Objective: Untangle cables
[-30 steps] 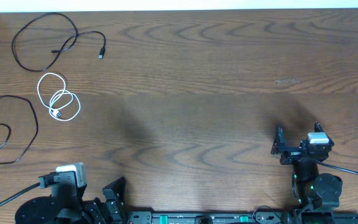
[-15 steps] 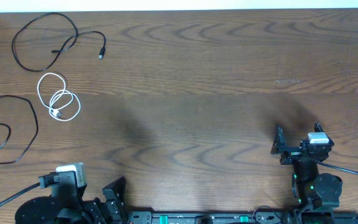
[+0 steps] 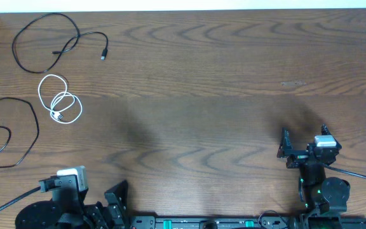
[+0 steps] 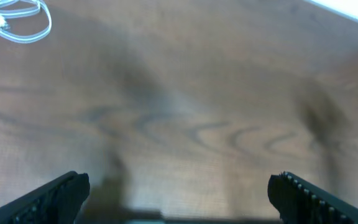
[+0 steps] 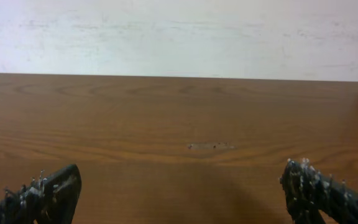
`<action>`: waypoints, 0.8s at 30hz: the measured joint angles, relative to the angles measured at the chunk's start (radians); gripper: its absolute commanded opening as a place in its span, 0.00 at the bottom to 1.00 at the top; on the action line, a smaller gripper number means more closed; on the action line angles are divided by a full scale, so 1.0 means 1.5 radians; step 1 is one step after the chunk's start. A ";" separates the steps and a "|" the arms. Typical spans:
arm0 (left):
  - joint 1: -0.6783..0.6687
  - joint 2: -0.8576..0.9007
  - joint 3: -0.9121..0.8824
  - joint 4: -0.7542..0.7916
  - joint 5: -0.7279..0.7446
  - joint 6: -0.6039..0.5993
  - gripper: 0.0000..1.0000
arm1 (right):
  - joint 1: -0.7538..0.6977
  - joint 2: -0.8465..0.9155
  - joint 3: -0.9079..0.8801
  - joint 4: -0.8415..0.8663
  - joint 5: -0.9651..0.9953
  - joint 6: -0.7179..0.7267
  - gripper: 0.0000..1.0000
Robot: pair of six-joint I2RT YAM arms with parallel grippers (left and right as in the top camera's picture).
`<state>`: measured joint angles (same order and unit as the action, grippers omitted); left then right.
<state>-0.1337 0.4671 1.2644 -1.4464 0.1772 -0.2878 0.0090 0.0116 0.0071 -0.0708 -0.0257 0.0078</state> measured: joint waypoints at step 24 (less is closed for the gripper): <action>0.040 -0.179 -0.429 0.632 0.106 0.302 0.98 | 0.000 0.000 0.000 0.000 0.002 0.000 0.99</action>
<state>-0.0731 0.1993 0.6216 -0.4984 0.3363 0.1658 0.0090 0.0120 0.0071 -0.0708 -0.0231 0.0078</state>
